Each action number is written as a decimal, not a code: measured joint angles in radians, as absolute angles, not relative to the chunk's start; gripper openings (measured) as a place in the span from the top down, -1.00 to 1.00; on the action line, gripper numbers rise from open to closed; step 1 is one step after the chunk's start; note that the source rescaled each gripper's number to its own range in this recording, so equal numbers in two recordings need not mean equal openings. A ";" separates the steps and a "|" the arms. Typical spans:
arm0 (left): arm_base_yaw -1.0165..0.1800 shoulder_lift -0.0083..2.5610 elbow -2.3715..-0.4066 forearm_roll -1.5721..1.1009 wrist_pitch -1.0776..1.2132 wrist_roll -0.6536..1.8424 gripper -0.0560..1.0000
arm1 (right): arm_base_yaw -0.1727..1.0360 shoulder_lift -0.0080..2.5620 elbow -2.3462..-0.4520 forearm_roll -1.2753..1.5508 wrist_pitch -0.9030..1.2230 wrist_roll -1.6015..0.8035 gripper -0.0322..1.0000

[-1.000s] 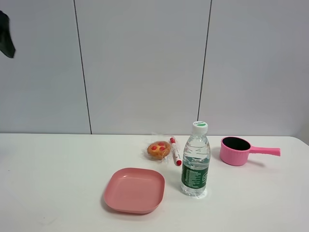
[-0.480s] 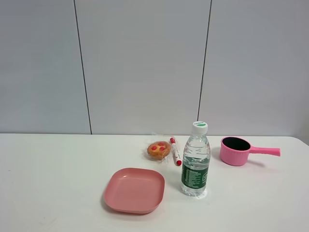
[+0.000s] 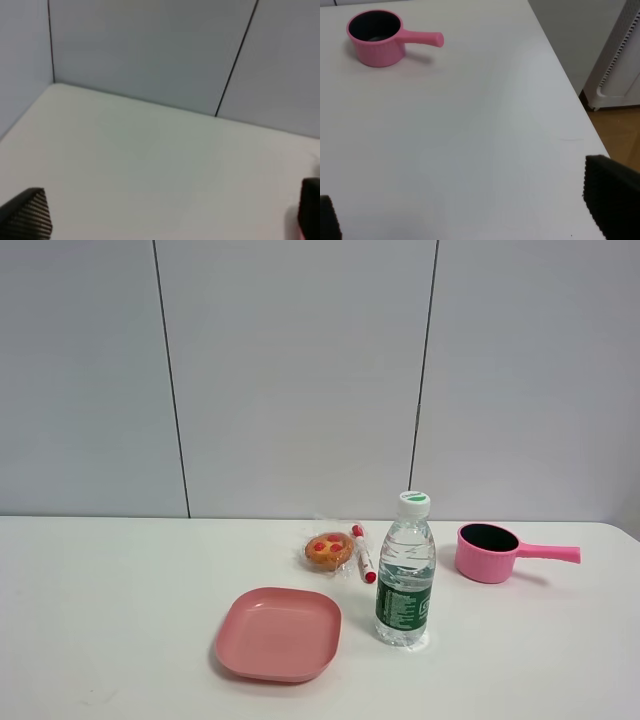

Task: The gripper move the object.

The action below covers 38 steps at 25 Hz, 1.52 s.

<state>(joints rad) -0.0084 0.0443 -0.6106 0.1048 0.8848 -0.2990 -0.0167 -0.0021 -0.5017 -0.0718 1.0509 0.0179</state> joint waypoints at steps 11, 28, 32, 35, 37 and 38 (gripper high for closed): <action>-0.008 0.036 -0.548 0.075 1.001 -0.129 -1.00 | -0.017 -0.002 -0.502 -0.072 1.051 0.018 -1.00; -0.008 0.030 -0.508 0.015 1.049 -0.058 -1.00 | -0.017 -0.002 -0.502 -0.072 1.051 0.018 -1.00; -0.008 0.030 -0.508 0.015 1.049 -0.058 -1.00 | -0.017 -0.002 -0.502 -0.072 1.051 0.018 -1.00; -0.008 0.018 -0.508 0.015 1.049 -0.058 -1.00 | -0.017 -0.002 -0.502 -0.072 1.051 0.018 -1.00; -0.008 -0.001 -0.508 0.015 1.050 -0.058 -1.00 | -0.017 -0.002 -0.502 -0.072 1.051 0.018 -1.00; -0.008 -0.004 -0.508 0.015 1.050 -0.058 -1.00 | -0.017 -0.002 -0.502 -0.072 1.051 0.018 -1.00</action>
<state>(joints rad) -0.0084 -0.0039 -0.5081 0.0155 1.0502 -0.0580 -0.0167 -0.0021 -0.5017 -0.0718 1.0509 0.0179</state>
